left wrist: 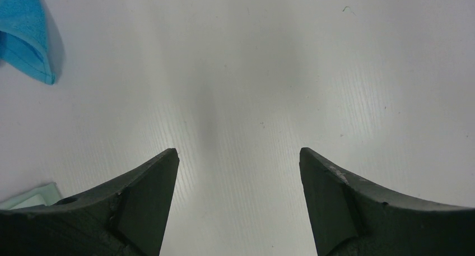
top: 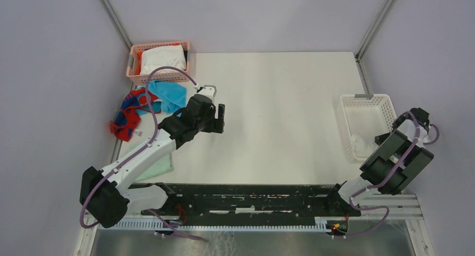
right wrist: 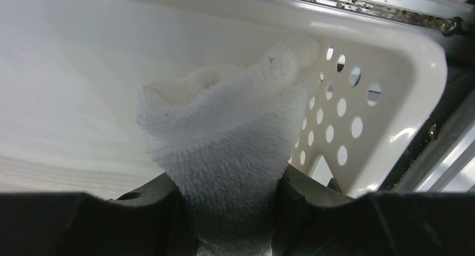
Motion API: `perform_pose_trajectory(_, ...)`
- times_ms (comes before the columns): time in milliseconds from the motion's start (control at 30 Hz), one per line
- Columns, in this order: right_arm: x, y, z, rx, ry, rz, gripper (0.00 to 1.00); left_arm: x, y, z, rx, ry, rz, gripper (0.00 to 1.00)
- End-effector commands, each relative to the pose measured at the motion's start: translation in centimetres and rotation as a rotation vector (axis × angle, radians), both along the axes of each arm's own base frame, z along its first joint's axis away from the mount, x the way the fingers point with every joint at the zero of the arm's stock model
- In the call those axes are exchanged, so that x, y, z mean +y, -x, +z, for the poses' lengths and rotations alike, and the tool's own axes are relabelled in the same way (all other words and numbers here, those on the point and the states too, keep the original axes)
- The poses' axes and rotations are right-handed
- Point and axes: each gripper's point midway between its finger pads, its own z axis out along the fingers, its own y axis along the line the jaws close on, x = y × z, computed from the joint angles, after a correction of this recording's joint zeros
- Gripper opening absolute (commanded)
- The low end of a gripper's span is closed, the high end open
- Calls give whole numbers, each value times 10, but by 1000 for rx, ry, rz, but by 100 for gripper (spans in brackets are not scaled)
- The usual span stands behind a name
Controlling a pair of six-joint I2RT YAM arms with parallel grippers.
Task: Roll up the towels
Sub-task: Place the towel in the bin.
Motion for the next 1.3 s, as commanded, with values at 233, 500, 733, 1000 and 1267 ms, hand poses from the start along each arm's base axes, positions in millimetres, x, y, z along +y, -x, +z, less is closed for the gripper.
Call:
perform_pose_trajectory(233, -33, 35, 1, 178, 173, -127, 25, -3, -5, 6, -35, -6, -40, 85)
perform_pose_trajectory(500, -22, 38, -24, 247, 117, -101, 34, -3, -5, 6, -35, -8, -41, 85)
perform_pose_trajectory(733, -20, 28, -14, 171, 125, -90, 56, -3, -5, 5, -34, -11, -40, 85)
perform_pose_trajectory(1000, -17, 25, 19, 92, 167, -109, 70, -3, -5, 5, -34, -14, -40, 85)
perform_pose_trajectory(1267, -9, 31, 53, 49, 191, -115, 79, -1, -6, 6, -38, -17, -37, 86)
